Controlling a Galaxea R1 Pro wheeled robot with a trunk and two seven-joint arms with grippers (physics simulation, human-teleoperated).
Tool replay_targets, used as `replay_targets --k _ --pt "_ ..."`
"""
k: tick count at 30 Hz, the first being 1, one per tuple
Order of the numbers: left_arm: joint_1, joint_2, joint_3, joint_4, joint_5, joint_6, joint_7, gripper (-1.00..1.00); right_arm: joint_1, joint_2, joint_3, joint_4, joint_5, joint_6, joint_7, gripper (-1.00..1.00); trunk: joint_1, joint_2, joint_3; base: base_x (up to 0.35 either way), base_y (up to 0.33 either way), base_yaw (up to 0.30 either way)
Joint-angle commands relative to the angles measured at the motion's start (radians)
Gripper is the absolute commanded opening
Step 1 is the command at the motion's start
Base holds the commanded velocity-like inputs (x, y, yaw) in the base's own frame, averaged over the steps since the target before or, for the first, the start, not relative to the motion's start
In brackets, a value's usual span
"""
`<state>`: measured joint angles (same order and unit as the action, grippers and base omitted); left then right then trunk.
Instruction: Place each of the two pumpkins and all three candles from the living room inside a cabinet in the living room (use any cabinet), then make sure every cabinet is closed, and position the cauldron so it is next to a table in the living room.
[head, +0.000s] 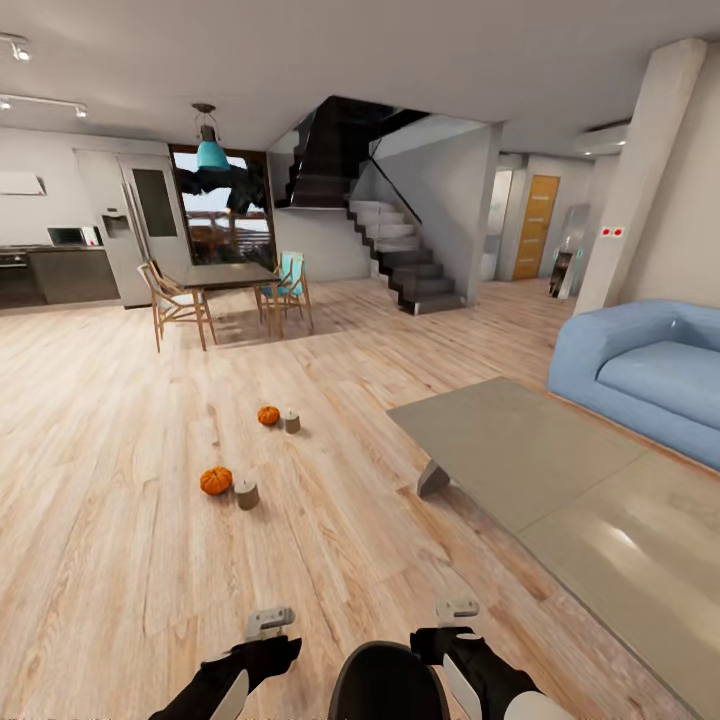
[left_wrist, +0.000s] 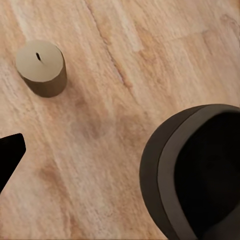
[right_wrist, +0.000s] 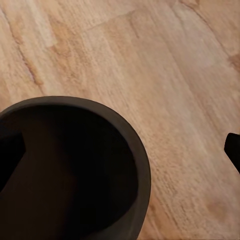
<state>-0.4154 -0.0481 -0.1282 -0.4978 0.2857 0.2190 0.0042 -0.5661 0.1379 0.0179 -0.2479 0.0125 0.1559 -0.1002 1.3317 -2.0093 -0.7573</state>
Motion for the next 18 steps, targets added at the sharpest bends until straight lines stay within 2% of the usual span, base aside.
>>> replay_targets --k 1,14,16,18 --pt "0.0 0.0 -0.003 0.0 0.006 0.002 0.0 1.0 0.0 0.0 0.002 -0.002 0.001 0.007 -0.004 1.0 0.004 -0.008 -0.004 0.0 0.0 0.0" --pt "0.0 -0.002 -0.005 0.005 0.002 -0.006 -0.001 1.0 0.0 0.0 0.002 -0.002 0.001 0.006 -0.004 1.0 0.054 -0.099 -0.045 0.0 0.0 0.0" --pt "0.0 -0.002 -0.017 0.005 0.002 -0.006 -0.001 1.0 0.0 0.0 0.001 -0.002 0.001 0.006 -0.004 1.0 0.061 -0.113 -0.051 0.0 0.0 0.0" --pt "0.0 -0.002 -0.045 0.005 0.002 -0.007 0.0 1.0 0.0 0.0 0.002 -0.002 0.001 0.005 -0.005 1.0 0.069 -0.127 -0.057 0.0 0.0 0.0"
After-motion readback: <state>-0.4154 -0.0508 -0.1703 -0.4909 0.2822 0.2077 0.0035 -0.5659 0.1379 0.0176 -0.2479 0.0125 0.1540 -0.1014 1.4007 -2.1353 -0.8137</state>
